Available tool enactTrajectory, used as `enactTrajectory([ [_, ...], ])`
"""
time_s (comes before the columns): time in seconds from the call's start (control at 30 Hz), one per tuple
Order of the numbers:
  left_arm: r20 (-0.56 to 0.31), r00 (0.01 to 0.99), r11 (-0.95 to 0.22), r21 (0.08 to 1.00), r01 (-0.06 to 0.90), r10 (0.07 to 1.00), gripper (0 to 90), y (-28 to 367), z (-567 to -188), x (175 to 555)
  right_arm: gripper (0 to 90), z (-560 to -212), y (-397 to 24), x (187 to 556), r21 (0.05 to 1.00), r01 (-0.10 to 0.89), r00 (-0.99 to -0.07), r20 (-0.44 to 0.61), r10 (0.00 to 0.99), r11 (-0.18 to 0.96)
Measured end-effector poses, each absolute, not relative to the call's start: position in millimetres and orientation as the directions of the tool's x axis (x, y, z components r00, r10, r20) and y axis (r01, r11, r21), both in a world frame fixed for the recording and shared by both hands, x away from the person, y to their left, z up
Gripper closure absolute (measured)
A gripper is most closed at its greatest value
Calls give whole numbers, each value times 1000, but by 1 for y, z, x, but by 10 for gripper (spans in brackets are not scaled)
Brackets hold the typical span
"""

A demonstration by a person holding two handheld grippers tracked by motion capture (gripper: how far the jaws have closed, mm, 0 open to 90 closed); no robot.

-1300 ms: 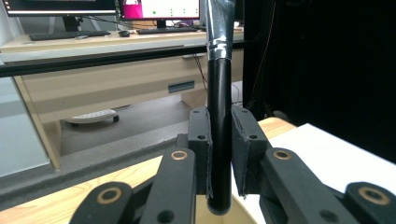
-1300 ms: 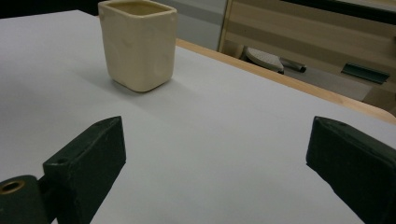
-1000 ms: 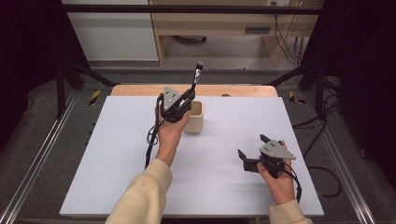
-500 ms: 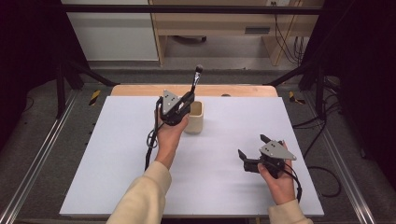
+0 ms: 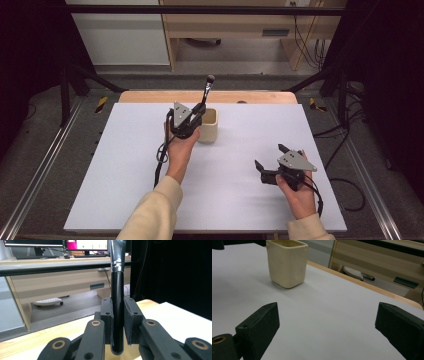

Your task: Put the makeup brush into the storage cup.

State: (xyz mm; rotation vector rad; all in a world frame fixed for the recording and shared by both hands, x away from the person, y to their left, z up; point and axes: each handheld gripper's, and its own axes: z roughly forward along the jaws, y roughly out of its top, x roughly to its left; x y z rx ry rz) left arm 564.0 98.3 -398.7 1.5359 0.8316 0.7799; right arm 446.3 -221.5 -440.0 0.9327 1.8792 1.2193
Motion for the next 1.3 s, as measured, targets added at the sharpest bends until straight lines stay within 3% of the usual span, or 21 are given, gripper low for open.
enactTrajectory([
  [0.8, 7, 532, -52, 996, 70, 847, 788, 94, -417, 575, 63, -442, -220, 447, 930, 198, -510, -172, 843, 309],
  [1.3, 63, 557, -107, 993, 47, 828, 788, 85, -425, 575, 65, -442, -220, 446, 929, 202, -517, -168, 840, 310],
])
